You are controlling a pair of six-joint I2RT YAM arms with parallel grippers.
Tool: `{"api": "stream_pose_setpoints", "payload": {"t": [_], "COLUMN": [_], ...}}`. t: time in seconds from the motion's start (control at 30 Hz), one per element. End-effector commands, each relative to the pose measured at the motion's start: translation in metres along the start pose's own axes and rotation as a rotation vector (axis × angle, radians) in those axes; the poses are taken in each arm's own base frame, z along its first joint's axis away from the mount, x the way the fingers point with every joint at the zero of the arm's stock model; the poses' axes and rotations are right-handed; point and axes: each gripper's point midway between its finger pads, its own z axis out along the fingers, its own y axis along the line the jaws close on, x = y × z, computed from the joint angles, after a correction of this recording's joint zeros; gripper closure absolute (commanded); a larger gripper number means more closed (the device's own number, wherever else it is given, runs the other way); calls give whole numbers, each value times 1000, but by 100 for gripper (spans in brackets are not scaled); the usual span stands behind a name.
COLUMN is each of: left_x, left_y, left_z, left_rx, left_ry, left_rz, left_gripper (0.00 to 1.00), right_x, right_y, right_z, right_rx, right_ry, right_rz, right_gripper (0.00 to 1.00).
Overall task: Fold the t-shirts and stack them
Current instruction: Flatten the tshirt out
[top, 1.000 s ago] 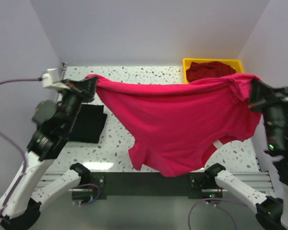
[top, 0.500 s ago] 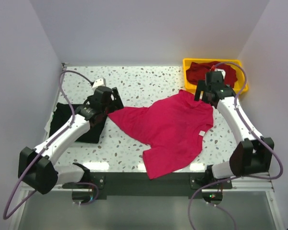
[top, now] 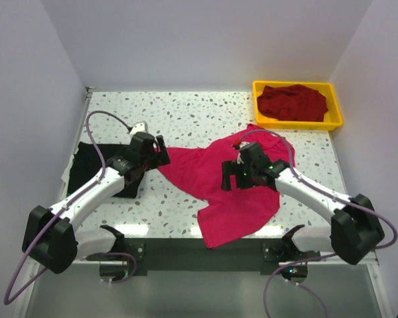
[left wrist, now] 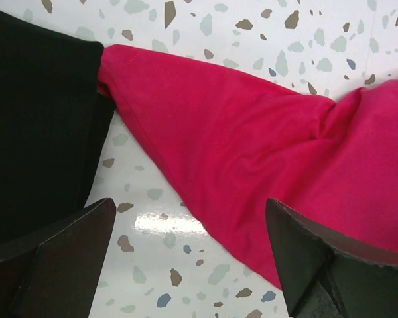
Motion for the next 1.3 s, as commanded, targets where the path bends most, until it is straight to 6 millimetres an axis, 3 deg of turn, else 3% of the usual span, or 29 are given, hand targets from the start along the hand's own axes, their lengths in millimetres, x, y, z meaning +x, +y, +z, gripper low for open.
{"api": "stream_pose_setpoints", "payload": {"t": [0.0,0.1,0.23,0.47,0.6,0.8,0.9,0.97,1.03,1.17,1.27], "left_x": [-13,-15,-17,-11,-4,15,27,46,57,68,72], "left_y": [-18,-19,-23,-24,-21,-17,-18,-19,-20,-9,-6], "left_z": [0,1,1,3,6,19,23,23,25,35,42], "left_rx": [77,78,95,104,98,77,84,110,129,80,50], "left_ry": [-49,-55,-56,-36,-18,49,89,133,149,164,175], "left_rz": [-50,-51,-43,-39,-33,-11,-24,-24,-37,-42,-41], "left_gripper": [0,0,0,0,0,0,0,0,0,7,21], "right_x": [18,37,40,34,10,-27,-45,-60,-62,-53,-43], "right_y": [21,-8,-47,-123,-167,-209,-209,-197,-182,-161,-134], "right_z": [25,44,56,49,34,13,3,-4,-11,-28,-37], "right_rx": [-85,59,187,343,443,583,588,518,455,445,417], "right_ry": [80,154,178,191,132,63,25,-40,-81,-109,-105], "right_rz": [8,47,131,281,398,455,456,447,440,383,310], "right_gripper": [1,1,1,1,1,1,1,1,1,1,1]}}
